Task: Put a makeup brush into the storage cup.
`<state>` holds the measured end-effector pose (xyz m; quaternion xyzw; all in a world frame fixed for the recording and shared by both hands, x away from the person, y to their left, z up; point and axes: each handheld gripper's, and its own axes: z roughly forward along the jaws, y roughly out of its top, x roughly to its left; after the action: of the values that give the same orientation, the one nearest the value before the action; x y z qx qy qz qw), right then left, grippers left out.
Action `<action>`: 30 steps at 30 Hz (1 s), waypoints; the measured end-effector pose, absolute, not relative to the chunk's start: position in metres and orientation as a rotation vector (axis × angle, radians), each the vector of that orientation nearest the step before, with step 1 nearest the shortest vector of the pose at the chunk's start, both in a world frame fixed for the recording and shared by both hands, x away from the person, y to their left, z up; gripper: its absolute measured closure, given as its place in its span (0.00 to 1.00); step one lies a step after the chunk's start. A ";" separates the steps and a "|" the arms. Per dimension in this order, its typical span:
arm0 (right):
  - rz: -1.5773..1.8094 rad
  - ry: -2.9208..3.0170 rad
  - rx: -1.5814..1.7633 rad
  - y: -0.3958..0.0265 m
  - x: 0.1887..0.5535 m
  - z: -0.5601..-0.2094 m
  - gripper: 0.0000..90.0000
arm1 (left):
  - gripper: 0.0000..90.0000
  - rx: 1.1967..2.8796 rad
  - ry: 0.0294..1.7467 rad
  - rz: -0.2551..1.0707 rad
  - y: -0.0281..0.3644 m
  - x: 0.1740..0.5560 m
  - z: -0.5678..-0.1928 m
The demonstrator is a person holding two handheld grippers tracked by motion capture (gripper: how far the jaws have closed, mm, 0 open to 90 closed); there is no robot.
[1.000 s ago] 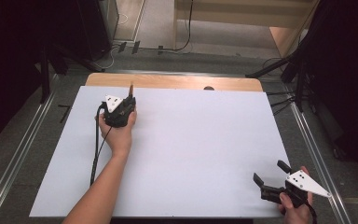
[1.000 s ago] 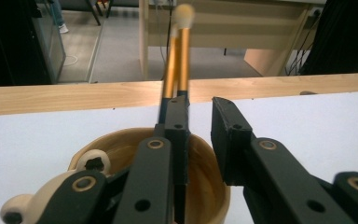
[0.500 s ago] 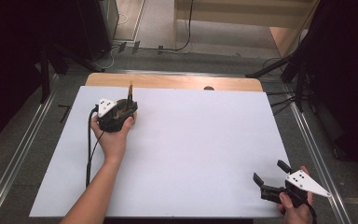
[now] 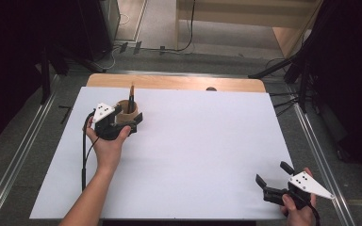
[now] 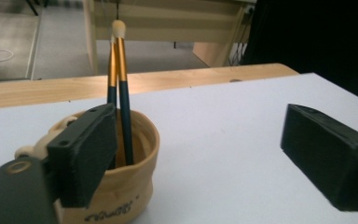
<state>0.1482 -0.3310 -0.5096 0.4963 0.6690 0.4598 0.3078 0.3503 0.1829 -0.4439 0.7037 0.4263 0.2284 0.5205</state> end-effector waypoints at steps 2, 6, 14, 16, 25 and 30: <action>1.215 1.771 1.312 -0.331 0.148 -0.510 0.00 | 0.00 1.703 1.018 0.525 0.184 0.347 -0.445; 1.216 1.771 1.312 -0.330 0.148 -0.510 0.00 | 0.00 1.708 1.019 0.522 0.188 0.340 -0.448; 1.214 1.772 1.314 -0.329 0.149 -0.510 0.00 | 0.00 1.706 1.012 0.495 0.199 0.324 -0.450; 1.214 1.773 1.317 -0.329 0.149 -0.511 0.00 | 0.00 1.699 1.012 0.494 0.201 0.319 -0.452; 1.214 1.776 1.315 -0.328 0.149 -0.510 0.00 | 0.00 1.692 1.021 0.481 0.215 0.301 -0.459; 1.214 1.774 1.316 -0.328 0.149 -0.510 0.00 | 0.00 1.696 1.024 0.482 0.223 0.293 -0.463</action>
<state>0.1485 -0.3284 -0.5104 0.4972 0.6701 0.4586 0.3058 0.2929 0.2226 -0.4628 0.7087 0.4277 0.2012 0.5238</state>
